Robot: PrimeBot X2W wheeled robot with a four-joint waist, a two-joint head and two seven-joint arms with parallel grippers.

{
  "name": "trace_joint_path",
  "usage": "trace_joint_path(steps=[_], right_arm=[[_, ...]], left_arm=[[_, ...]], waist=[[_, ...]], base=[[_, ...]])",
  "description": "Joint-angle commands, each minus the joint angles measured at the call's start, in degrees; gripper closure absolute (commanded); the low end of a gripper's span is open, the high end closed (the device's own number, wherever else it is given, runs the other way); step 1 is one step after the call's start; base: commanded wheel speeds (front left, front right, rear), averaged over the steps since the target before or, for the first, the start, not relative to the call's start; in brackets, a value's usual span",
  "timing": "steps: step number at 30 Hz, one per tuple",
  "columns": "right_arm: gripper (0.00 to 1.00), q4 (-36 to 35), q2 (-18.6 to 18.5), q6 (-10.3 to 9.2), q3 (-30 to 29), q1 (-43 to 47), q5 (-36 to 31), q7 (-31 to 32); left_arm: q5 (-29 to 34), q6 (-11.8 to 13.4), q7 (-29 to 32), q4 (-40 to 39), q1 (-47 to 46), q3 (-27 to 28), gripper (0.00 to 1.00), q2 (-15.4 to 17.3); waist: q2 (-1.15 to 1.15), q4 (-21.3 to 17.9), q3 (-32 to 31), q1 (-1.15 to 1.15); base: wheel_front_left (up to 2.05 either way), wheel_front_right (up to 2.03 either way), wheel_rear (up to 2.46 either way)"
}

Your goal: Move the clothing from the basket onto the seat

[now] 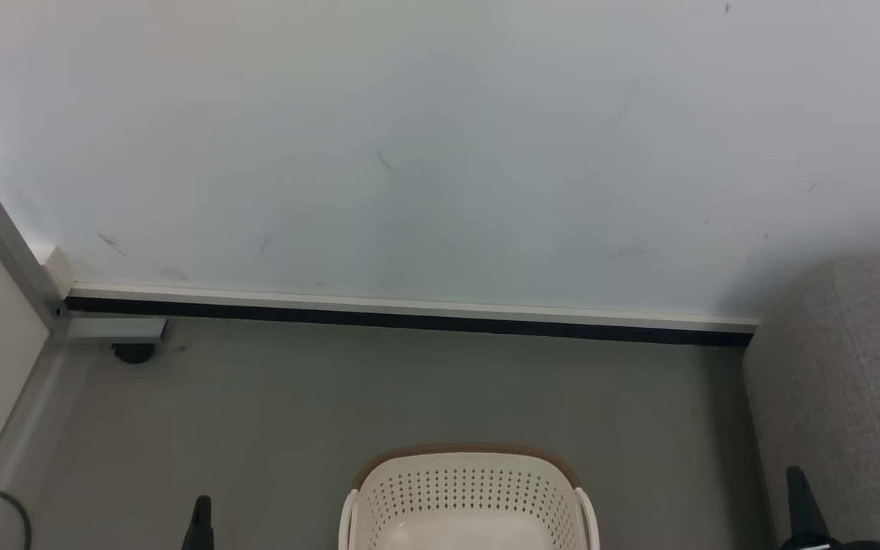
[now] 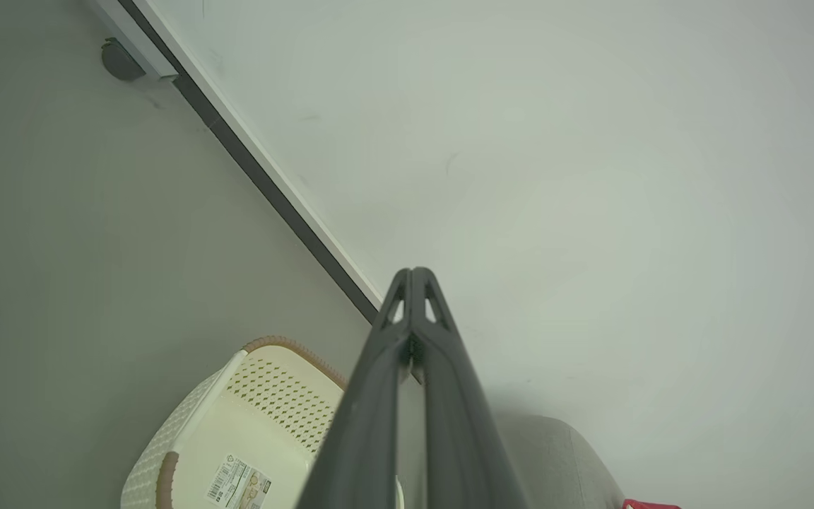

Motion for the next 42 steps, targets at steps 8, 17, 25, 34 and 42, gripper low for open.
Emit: trace_joint_path(steps=[8, 17, 25, 34, 42], right_arm=[[1.00, 0.83, 0.15, 0.01, -2.13, -2.85, 6.02, 2.03], [1.00, 2.05, 0.46, 0.01, -4.07, -4.51, 11.29, 4.01], [1.00, 3.10, 0.72, 0.01, -5.70, -6.00, 15.66, 5.61], [1.00, 3.98, 1.00, 0.01, -7.25, -7.25, 19.66, 7.14], [1.00, 5.09, 1.34, 0.01, -8.93, -8.44, 23.76, 8.76]], left_arm=[[-6.06, -0.61, 0.97, 1.01, -2.71, -0.05, 1.00, 0.09], [-11.54, -1.14, 1.83, 2.32, -4.32, -0.10, 1.00, 0.07], [-16.09, -1.56, 2.59, 3.41, -5.56, -0.14, 1.00, 0.05], [-20.35, -1.87, 3.25, 4.46, -6.72, -0.18, 1.00, 0.04], [-24.94, -2.18, 3.98, 5.55, -7.81, -0.26, 1.00, 0.02]], waist=[[-0.01, -0.38, 0.46, -0.01], [-0.01, -0.78, 0.97, -0.01], [-0.01, -1.15, 1.42, -0.01], [-0.01, -1.51, 1.87, -0.01], [-0.01, -1.92, 2.38, -0.01]], base=[[0.00, 0.00, 0.00], [0.00, 0.00, 0.00], [0.00, 0.00, 0.00], [0.00, 0.00, 0.00], [0.00, 0.00, 0.00]])
